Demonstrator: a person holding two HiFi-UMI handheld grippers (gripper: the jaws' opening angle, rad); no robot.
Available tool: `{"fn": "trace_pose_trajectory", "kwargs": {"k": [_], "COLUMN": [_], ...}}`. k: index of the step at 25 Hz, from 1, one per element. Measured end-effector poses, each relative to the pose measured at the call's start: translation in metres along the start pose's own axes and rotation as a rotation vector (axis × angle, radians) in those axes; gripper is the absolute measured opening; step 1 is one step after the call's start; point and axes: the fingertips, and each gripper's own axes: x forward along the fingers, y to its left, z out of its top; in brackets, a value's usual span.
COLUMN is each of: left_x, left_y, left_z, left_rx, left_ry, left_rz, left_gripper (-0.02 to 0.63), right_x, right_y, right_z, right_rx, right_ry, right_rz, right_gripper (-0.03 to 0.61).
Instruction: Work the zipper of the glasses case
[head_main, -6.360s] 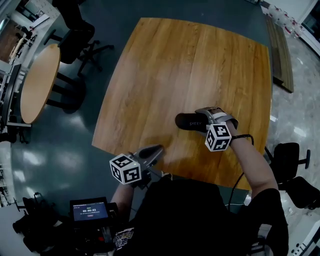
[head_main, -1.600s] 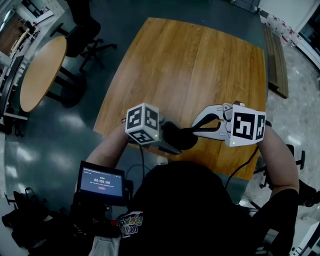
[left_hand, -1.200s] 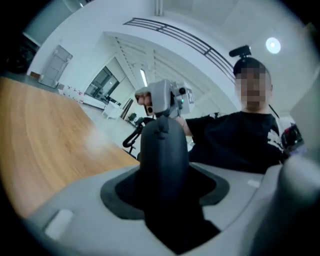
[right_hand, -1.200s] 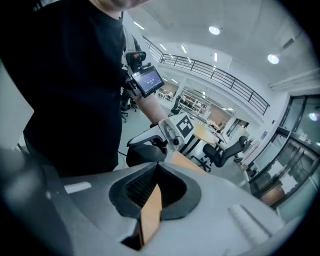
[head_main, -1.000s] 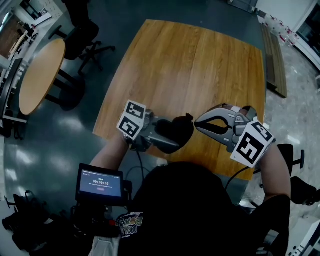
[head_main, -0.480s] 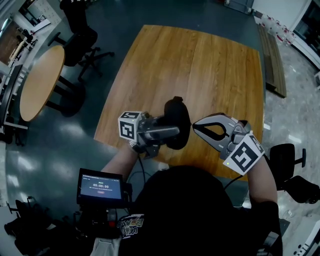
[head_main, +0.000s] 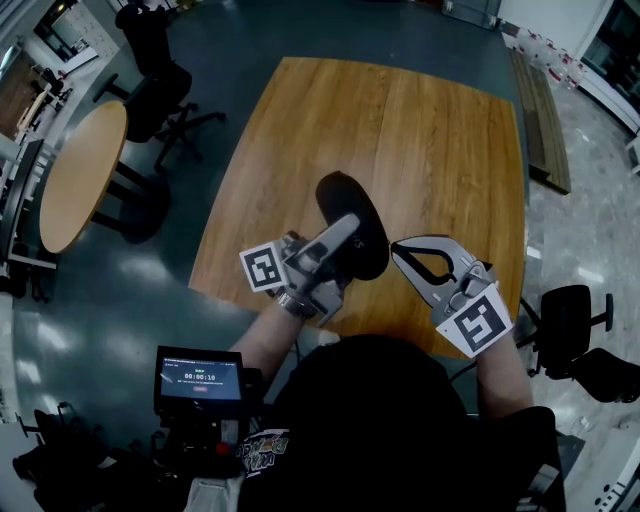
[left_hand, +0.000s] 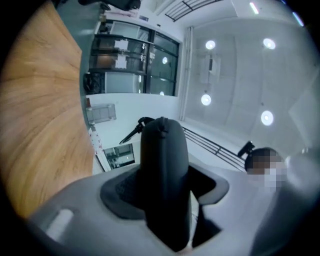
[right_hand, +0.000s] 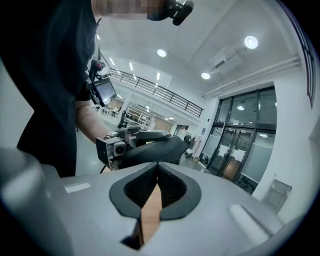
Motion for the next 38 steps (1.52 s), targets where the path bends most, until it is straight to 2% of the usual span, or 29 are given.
{"fn": "trace_pose_trajectory", "kwargs": {"k": [2,6,10,15,18,21,24,27,30,34,36,38], "left_x": [0.000,0.001,-0.008,-0.015,-0.014,-0.014,-0.015,-0.014,-0.016,-0.017,-0.018,-0.020], "left_y": [0.006,0.013,0.025,0.040,0.046,0.048,0.050,0.051,0.048,0.043,0.042,0.042], "left_z": [0.007,0.016,0.033,0.030,0.020,0.012,0.011,0.008,0.005,-0.005,-0.008,-0.010], "left_rx": [-0.026,-0.025,-0.073,-0.114,-0.109,-0.069,-0.026,-0.022,0.005,-0.011,-0.036,-0.071], "left_ry": [-0.079,-0.171,-0.328,-0.421,-0.423,-0.414,-0.413,-0.382,-0.342,-0.312,-0.318,-0.345], "left_rz": [0.038,0.115,0.172,0.246,0.276,0.313,0.340,0.336,0.311,0.269,0.259,0.258], "left_gripper": [0.259,0.259,0.259,0.259,0.259,0.259,0.258,0.259,0.261,0.261,0.259,0.258], "right_x": [-0.002,-0.004,0.000,0.008,0.013,0.013,0.013,0.011,0.004,-0.020,-0.025,-0.026], "right_y": [-0.001,-0.003,0.015,0.035,0.048,0.053,0.053,0.052,0.042,0.012,0.002,-0.003], "right_z": [-0.003,-0.007,-0.014,-0.020,-0.026,-0.031,-0.036,-0.040,-0.045,-0.052,-0.053,-0.050], "right_rx": [0.029,0.083,0.111,0.147,0.132,0.140,0.106,0.082,0.143,0.337,0.353,0.322], "right_ry": [-0.007,-0.018,0.017,0.027,0.069,0.080,0.105,0.131,0.086,0.015,0.008,0.001], "right_rz": [-0.031,-0.091,-0.096,-0.100,-0.072,-0.073,-0.096,-0.134,-0.185,-0.308,-0.358,-0.410], "right_gripper": [0.006,0.006,0.006,0.006,0.008,0.007,0.007,0.006,0.006,0.006,0.006,0.006]}}
